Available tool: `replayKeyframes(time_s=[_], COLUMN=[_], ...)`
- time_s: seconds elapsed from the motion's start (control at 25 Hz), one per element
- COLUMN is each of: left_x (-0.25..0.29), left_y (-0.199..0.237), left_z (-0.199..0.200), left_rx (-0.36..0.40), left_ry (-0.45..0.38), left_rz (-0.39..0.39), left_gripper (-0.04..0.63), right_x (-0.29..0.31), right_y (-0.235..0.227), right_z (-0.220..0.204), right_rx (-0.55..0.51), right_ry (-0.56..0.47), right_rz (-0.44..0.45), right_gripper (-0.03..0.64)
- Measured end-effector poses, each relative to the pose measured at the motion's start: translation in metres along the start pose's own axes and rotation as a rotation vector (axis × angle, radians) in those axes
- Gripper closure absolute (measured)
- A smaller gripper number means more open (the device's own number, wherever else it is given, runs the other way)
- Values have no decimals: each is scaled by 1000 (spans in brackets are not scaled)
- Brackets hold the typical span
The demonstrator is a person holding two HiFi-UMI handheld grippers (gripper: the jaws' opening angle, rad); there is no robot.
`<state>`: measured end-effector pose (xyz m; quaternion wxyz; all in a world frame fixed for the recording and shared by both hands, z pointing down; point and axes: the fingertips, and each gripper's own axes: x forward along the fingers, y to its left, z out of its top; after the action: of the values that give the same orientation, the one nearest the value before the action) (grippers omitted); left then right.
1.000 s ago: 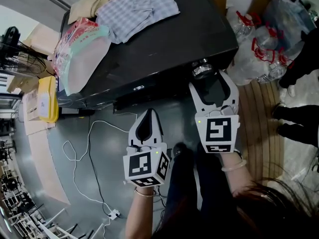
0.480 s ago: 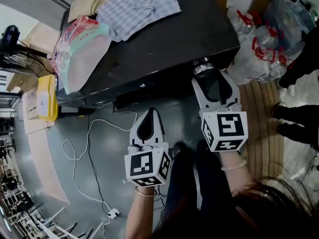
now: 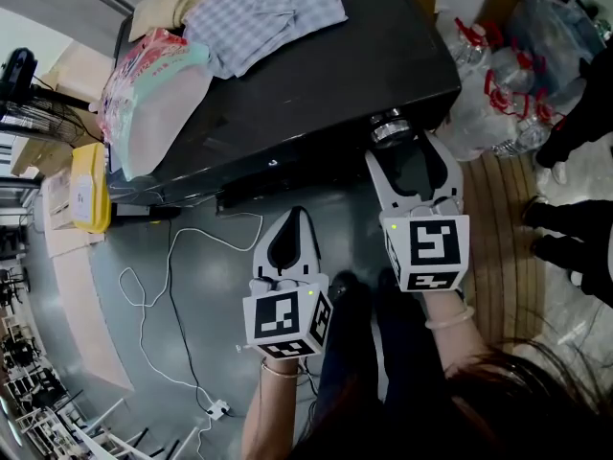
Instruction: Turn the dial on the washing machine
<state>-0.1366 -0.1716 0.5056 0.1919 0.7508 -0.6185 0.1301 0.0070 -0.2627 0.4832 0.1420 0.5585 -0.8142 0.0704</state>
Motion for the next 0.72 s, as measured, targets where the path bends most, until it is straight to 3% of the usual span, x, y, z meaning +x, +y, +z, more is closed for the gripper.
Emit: replayKeyframes(time_s=[0.16, 0.28, 0.56, 0.72], left_x=[1, 1, 2, 2], left_y=[-1, -2, -2, -3], left_z=[-1, -4, -5, -7], left_rx=[-1, -1, -5, -11], left_ry=[3, 7, 11, 15], left_rz=[-2, -3, -4, -5], left_gripper=[577, 577, 577, 577], right_x=[2, 3, 3, 3], right_y=[1, 2, -3, -4], right_z=[1, 0, -4, -4], right_rx=[-83, -63, 142, 311], right_ry=[19, 16, -6, -23], right_rz=[-13, -4, 28, 62], right_gripper=[304, 324, 324, 324])
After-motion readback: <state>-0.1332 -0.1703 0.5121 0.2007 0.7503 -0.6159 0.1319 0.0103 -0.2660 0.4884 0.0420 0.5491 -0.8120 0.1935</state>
